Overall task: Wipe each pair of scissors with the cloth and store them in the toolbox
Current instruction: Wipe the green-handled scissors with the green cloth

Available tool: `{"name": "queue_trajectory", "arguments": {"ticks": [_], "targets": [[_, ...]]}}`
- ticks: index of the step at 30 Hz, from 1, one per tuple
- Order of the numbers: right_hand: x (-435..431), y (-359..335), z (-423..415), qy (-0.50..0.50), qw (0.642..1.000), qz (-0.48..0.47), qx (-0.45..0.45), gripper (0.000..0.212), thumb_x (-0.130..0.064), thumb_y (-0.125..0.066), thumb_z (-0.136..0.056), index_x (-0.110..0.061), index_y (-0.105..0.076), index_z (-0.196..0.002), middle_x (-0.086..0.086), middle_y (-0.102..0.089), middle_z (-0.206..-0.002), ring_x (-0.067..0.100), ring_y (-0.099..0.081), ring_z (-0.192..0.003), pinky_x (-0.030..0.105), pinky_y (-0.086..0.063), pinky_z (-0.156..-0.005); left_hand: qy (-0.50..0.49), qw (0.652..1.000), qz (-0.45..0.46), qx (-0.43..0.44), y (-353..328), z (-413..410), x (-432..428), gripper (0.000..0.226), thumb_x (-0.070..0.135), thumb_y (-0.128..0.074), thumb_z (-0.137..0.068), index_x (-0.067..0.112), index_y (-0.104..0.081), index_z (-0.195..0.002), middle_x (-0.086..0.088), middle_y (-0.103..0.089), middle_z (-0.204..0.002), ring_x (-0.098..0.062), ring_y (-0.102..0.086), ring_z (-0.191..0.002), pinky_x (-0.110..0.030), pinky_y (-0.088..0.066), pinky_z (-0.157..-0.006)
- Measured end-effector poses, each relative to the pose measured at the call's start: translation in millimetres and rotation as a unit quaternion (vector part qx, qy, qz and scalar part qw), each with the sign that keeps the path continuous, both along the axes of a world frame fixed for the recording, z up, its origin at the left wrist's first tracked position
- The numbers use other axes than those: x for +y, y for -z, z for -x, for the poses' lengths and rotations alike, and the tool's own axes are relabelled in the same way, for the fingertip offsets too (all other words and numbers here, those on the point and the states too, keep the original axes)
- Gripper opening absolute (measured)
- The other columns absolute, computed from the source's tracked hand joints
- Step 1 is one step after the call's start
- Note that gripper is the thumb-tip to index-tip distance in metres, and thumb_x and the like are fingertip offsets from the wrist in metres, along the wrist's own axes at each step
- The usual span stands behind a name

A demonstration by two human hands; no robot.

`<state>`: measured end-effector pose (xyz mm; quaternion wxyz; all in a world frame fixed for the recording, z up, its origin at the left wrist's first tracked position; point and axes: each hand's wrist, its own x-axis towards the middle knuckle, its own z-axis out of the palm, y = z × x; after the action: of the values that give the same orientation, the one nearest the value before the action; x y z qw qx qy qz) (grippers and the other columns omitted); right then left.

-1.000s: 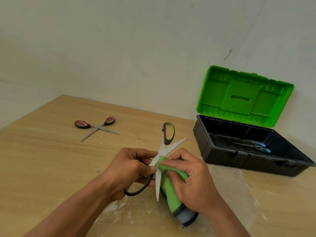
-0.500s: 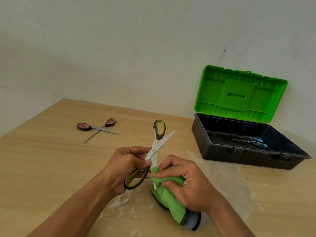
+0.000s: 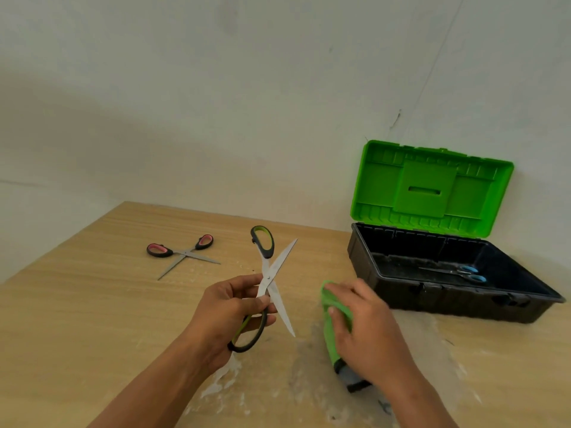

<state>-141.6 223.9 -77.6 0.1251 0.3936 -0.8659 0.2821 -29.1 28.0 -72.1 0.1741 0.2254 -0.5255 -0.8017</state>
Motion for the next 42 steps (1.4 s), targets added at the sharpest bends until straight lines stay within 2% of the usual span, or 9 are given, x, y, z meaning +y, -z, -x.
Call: {"name": "queue_trajectory", "arguments": {"ticks": [3,6,11,19,24,27,31,37,42], "targets": [[-11.6,8.5,-11.7,0.016,0.984,-0.147,-0.101,0.062,-0.034,-0.046,-0.106,-0.026,-0.02,-0.161,-0.006,-0.02,-0.165,0.014,-0.023,-0.151,0.035,-0.025,-0.126,-0.002,1.0,0.007,0.006,1.0,-0.3,2.5,0.035,-0.016,-0.062,-0.084,0.005,-0.068,-0.111,-0.022,-0.075,-0.097,-0.034,-0.075,-0.081,-0.035,-0.061,-0.065],[-20.8,11.1,-19.5,0.031,0.97,-0.206,-0.122,0.067,-0.037,-0.037,-0.108,-0.019,-0.002,-0.163,-0.002,0.002,-0.171,0.017,0.006,-0.157,0.039,-0.003,-0.129,-0.006,1.0,0.016,0.016,1.3,-1.7,4.8,0.036,-0.015,-0.062,-0.084,0.006,-0.067,-0.113,-0.023,-0.074,-0.1,-0.035,-0.075,-0.083,-0.034,-0.061,-0.064],[-18.8,14.6,-10.0,0.093,0.955,-0.246,-0.136,0.078,-0.048,-0.035,-0.106,-0.013,0.006,-0.162,0.006,0.007,-0.171,0.023,0.006,-0.158,0.044,0.002,-0.128,-0.015,0.999,0.008,0.037,-2.0,-3.9,13.1,0.035,-0.016,-0.063,-0.083,0.005,-0.067,-0.111,-0.024,-0.073,-0.096,-0.034,-0.074,-0.077,-0.033,-0.061,-0.064],[-15.5,17.5,-1.3,0.14,0.955,-0.228,-0.13,0.081,-0.058,-0.03,-0.103,-0.012,0.0,-0.162,0.009,-0.003,-0.171,0.025,-0.004,-0.158,0.046,-0.004,-0.128,-0.01,0.997,-0.022,0.074,-19.9,-11.0,29.6,0.032,-0.017,-0.062,-0.084,-0.001,-0.061,-0.111,-0.028,-0.071,-0.093,-0.035,-0.074,-0.079,-0.035,-0.062,-0.067],[-7.4,-10.6,-10.4,0.088,0.995,-0.046,-0.027,0.044,-0.04,-0.044,-0.105,-0.018,-0.053,-0.142,-0.002,-0.045,-0.149,0.011,-0.04,-0.138,0.027,-0.029,-0.121,-0.058,0.991,-0.049,0.106,-34.3,-14.9,36.3,0.033,-0.014,-0.064,-0.084,0.0,-0.055,-0.113,-0.032,-0.07,-0.1,-0.037,-0.075,-0.085,-0.031,-0.062,-0.066],[-9.9,-39.9,-25.9,0.023,0.984,0.113,-0.132,0.013,-0.021,-0.062,-0.099,-0.025,-0.075,-0.1,-0.013,-0.069,-0.103,0.001,-0.063,-0.096,0.02,-0.051,-0.089,-0.09,0.986,-0.054,0.127,-45.1,-8.7,40.4,0.034,-0.012,-0.064,-0.085,0.0,-0.052,-0.115,-0.032,-0.07,-0.103,-0.035,-0.075,-0.087,-0.029,-0.061,-0.068],[-13.3,-67.0,-51.4,-0.082,0.898,0.226,-0.368,0.01,-0.019,-0.071,-0.094,-0.02,-0.076,-0.102,0.001,-0.077,-0.092,0.015,-0.073,-0.079,0.027,-0.058,-0.066,-0.114,0.985,-0.022,0.127,-58.7,0.6,51.3,0.04,-0.003,-0.071,-0.083,0.002,-0.051,-0.117,-0.023,-0.072,-0.108,-0.032,-0.075,-0.093,-0.044,-0.058,-0.085],[-10.1,-74.0,-52.4,-0.087,0.879,0.278,-0.377,0.018,-0.006,-0.074,-0.09,-0.012,-0.073,-0.106,0.005,-0.076,-0.078,0.015,-0.067,-0.063,0.027,-0.056,-0.058,-0.1,0.986,0.039,0.131,-68.8,-3.2,61.3,0.042,0.016,-0.08,-0.074,0.006,-0.056,-0.107,-0.018,-0.072,-0.11,-0.034,-0.07,-0.104,-0.053,-0.053,-0.095],[8.1,-69.4,-42.1,-0.082,0.879,0.28,-0.377,0.022,0.001,-0.072,-0.09,-0.01,-0.074,-0.108,0.005,-0.075,-0.079,0.015,-0.067,-0.066,0.026,-0.053,-0.057,-0.096,0.969,-0.097,0.205,-67.9,-16.6,28.7,0.023,0.008,-0.067,-0.082,-0.001,-0.063,-0.103,-0.024,-0.071,-0.111,-0.037,-0.07,-0.105,-0.042,-0.058,-0.091]]}}
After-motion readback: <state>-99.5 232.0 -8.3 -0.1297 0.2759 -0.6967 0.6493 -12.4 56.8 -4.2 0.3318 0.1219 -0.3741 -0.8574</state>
